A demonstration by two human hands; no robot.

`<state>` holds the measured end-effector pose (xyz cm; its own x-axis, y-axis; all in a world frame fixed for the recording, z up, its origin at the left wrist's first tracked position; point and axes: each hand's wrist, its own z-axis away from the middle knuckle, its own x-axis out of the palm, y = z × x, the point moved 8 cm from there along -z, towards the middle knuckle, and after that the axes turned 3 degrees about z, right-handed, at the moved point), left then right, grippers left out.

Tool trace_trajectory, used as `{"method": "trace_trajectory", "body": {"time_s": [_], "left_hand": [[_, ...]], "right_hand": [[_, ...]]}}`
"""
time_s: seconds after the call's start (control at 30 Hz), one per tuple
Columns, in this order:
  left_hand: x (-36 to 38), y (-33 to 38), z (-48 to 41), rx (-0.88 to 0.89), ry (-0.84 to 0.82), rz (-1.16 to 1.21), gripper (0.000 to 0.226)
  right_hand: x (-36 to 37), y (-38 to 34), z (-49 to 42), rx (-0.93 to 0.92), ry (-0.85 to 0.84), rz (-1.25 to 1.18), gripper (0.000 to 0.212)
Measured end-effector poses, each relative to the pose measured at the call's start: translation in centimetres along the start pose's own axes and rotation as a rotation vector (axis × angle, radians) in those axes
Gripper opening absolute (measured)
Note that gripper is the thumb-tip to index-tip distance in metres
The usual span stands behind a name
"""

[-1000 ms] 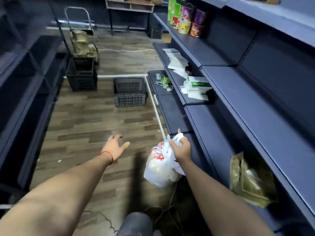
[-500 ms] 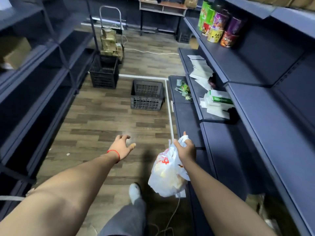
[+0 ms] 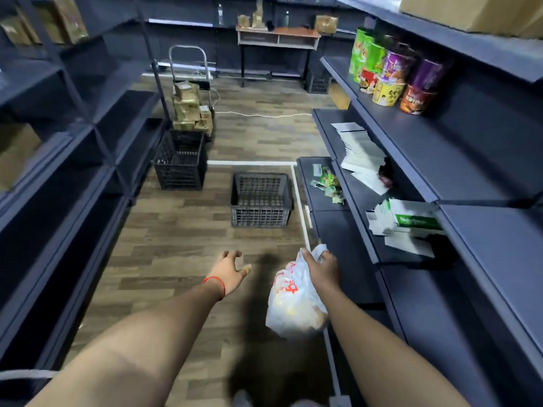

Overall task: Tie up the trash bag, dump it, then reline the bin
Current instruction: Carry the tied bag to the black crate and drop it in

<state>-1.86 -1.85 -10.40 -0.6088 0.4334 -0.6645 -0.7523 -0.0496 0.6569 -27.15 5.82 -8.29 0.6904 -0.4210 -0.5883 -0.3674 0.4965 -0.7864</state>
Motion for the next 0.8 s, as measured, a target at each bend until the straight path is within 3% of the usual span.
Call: {"method": "trace_trajectory", "body": {"time_s": [0.27,0.5,0.8], "left_hand": [[-4.0,1.1,-8.9,-0.038,0.030,0.025,0.054],[-6.0,2.4,-17.8,-0.099,0.045,-0.007,0.055],[-7.6,8.6,-29.0,-0.148,0.055,0.005,0.059]], "right_hand": [[1.9,-8.8,-11.0,-0.075,-0.001,-0.039,0.041],[6.0,-10.9,-21.2,-0.028,-0.033,-0.040,0.032],[10.5,-12.7,-32.0,0.007,-0.231,-0.052,0.033]]}}
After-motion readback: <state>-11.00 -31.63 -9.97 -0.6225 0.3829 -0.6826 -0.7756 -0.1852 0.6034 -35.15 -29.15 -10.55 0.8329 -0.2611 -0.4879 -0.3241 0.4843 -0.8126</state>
